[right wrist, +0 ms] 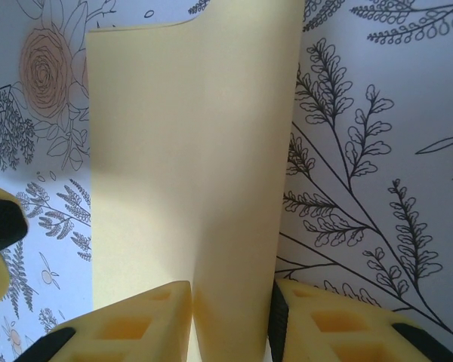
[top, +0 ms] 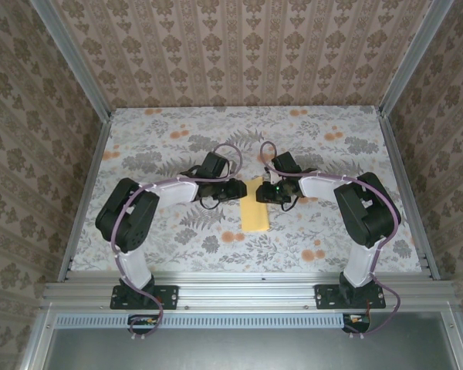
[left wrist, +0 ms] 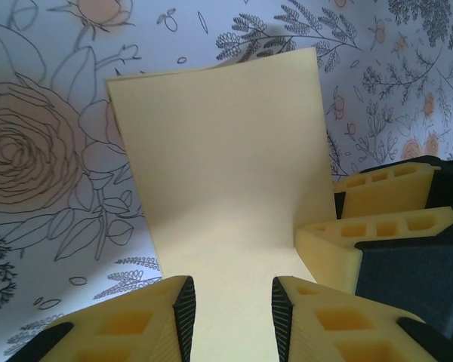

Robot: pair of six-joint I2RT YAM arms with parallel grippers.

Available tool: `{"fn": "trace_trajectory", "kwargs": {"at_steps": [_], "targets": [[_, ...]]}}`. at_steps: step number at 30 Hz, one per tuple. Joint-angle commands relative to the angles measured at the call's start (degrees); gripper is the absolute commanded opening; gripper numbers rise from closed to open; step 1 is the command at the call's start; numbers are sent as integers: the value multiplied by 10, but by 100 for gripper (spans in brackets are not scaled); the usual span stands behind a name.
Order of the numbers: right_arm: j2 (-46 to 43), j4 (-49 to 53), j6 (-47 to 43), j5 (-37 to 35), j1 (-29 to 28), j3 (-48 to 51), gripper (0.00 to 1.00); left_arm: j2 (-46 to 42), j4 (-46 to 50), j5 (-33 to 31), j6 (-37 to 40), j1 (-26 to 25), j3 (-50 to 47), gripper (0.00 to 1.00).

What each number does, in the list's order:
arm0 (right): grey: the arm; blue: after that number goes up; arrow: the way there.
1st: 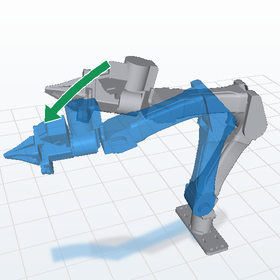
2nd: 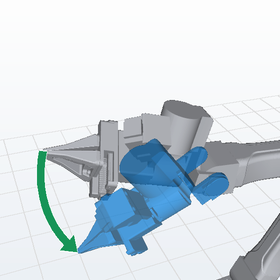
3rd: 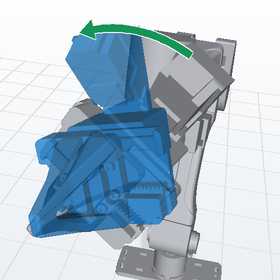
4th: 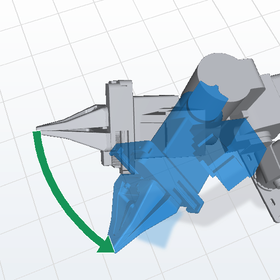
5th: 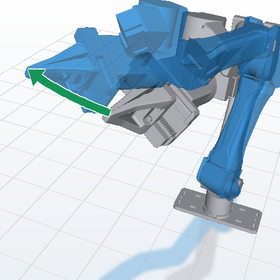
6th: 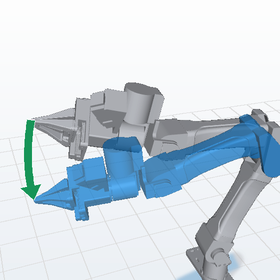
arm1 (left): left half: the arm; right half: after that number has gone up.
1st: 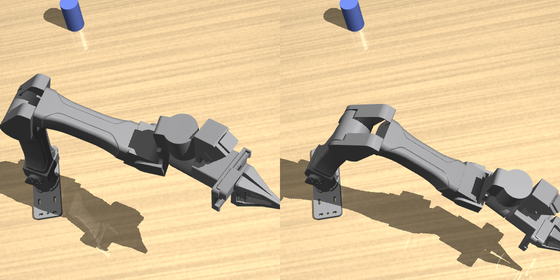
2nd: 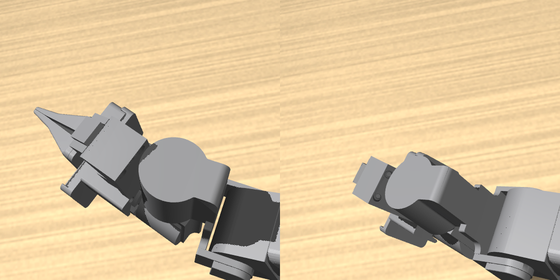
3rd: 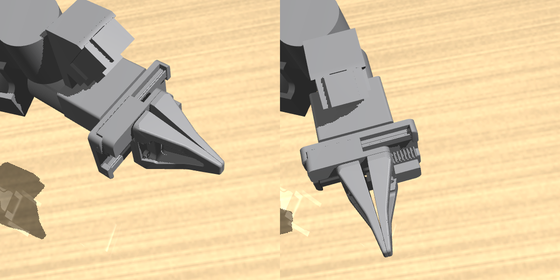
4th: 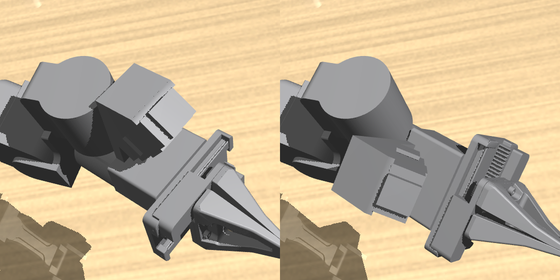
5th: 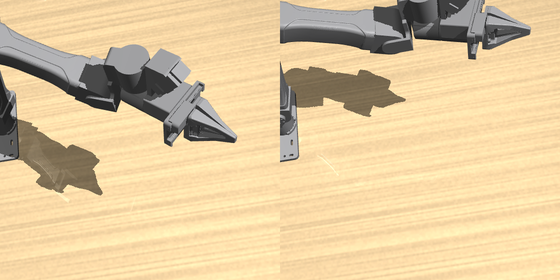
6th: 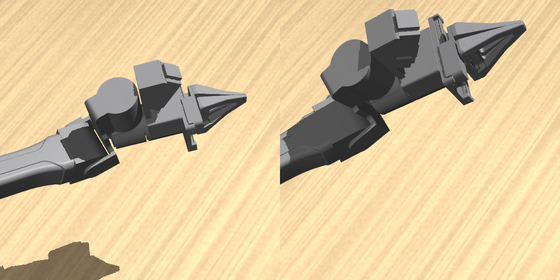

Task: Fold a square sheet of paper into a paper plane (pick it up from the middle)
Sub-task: Hold the square sheet of paper at the center of the table.

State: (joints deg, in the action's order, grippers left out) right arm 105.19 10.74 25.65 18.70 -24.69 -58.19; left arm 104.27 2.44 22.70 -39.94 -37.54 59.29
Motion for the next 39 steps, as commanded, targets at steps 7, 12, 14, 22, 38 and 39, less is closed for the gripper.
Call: {"fn": "trace_trajectory", "kwargs": {"at_steps": [7,12,14,22,38,39], "targets": [[20,53,-7,-24,-6,0,36,27,-22,15,-19,-9,9,33],[21,52,-5,-25,-6,1,36,37,-27,21,-21,-13,10,24],[21,52,-5,-25,-7,0,36,42,-28,24,-21,-15,11,20],[23,53,-4,-26,-8,0,36,52,-14,24,-11,-18,6,8],[15,60,-2,-32,-8,-9,38,73,38,-5,26,-18,-4,5],[10,60,-2,-35,-8,-8,40,74,41,-6,28,-18,-3,5]]}}
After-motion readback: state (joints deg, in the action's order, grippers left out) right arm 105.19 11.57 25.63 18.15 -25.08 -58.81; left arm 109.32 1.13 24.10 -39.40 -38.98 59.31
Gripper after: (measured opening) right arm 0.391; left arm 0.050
